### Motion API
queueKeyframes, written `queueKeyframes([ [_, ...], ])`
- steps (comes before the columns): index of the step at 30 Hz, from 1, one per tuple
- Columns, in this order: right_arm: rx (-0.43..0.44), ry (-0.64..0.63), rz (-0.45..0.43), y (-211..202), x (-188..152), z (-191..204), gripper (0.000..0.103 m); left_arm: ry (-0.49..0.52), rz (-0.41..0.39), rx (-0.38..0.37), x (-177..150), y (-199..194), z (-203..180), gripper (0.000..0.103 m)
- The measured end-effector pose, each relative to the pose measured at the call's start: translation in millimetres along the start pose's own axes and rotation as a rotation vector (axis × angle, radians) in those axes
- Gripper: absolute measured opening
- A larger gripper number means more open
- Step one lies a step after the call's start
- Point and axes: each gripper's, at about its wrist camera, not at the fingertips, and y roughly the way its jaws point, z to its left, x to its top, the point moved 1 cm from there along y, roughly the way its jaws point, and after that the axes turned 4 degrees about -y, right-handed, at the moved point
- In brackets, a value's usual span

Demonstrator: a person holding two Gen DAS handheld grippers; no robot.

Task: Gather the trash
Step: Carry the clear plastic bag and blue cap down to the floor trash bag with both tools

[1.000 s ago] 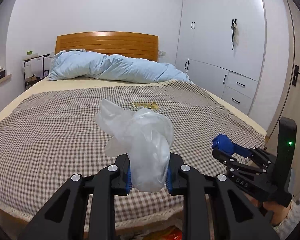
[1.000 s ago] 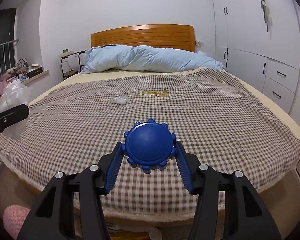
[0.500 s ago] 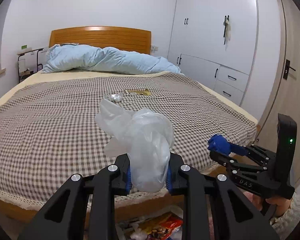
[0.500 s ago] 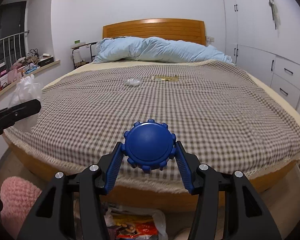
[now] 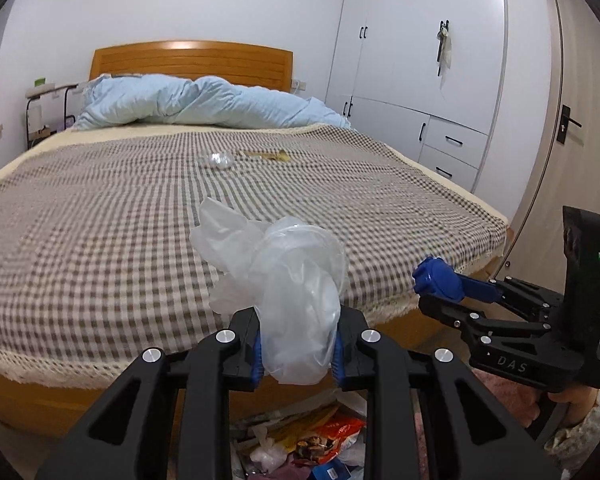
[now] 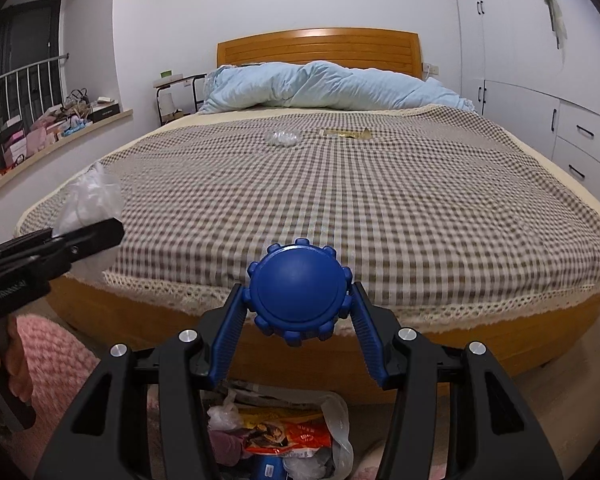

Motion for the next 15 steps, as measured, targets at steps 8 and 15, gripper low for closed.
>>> queueKeyframes([
  [8,0.003,-0.002,0.067,15,-26,7,0.052,-0.025,0.035,-0.014,-30,17,10,0.022],
  [15,-0.004,-0.032,0.120,29,-45,20,0.052,-0.059,0.086,0.011,-42,27,27,0.022],
])
